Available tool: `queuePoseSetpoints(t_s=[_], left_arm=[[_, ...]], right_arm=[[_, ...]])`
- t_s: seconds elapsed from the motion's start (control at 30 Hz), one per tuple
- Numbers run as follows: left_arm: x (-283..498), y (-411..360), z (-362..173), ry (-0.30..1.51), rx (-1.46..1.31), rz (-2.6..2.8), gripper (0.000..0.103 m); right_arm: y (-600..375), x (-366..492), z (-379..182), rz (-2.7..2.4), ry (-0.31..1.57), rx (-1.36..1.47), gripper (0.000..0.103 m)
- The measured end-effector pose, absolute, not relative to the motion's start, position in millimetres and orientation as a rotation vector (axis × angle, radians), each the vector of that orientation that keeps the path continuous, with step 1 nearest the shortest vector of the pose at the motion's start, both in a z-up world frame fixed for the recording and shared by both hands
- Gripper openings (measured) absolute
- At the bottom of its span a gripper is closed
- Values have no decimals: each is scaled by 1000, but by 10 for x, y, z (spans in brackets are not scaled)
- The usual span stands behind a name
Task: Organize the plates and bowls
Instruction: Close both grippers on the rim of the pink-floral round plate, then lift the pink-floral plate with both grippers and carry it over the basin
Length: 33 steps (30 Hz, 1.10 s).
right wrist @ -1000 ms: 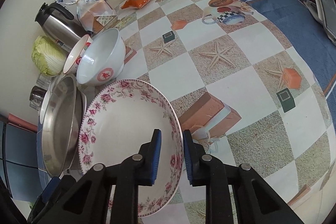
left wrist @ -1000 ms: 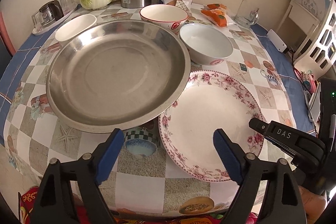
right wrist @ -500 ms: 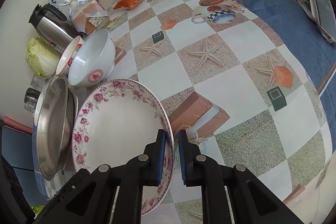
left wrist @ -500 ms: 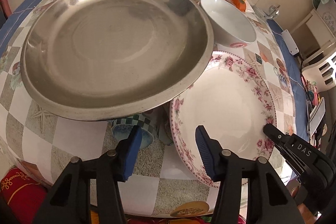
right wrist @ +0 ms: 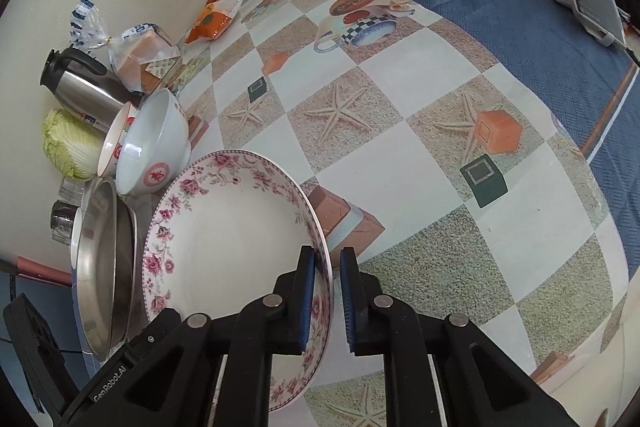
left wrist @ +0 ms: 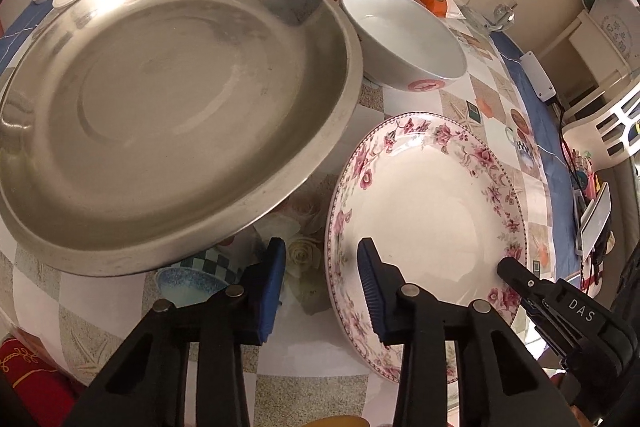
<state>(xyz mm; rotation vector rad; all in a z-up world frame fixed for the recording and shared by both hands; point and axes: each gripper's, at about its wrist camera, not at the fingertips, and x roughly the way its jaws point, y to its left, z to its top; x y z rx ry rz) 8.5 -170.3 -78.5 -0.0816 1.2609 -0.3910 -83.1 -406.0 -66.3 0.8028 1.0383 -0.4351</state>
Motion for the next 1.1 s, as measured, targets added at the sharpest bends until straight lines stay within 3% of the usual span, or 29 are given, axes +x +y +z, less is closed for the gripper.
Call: queuePoseSetpoints(t_s=[0.13,1.1], left_arm=[[120,-1740,-800,1256,-87,-407,31],[182,-1908,-719,1220,-71,-510,28]], right_arm=[[-4064,-791,-712,-410,1040,824,13],[-4058,-768,-603,-427,996,737,15]])
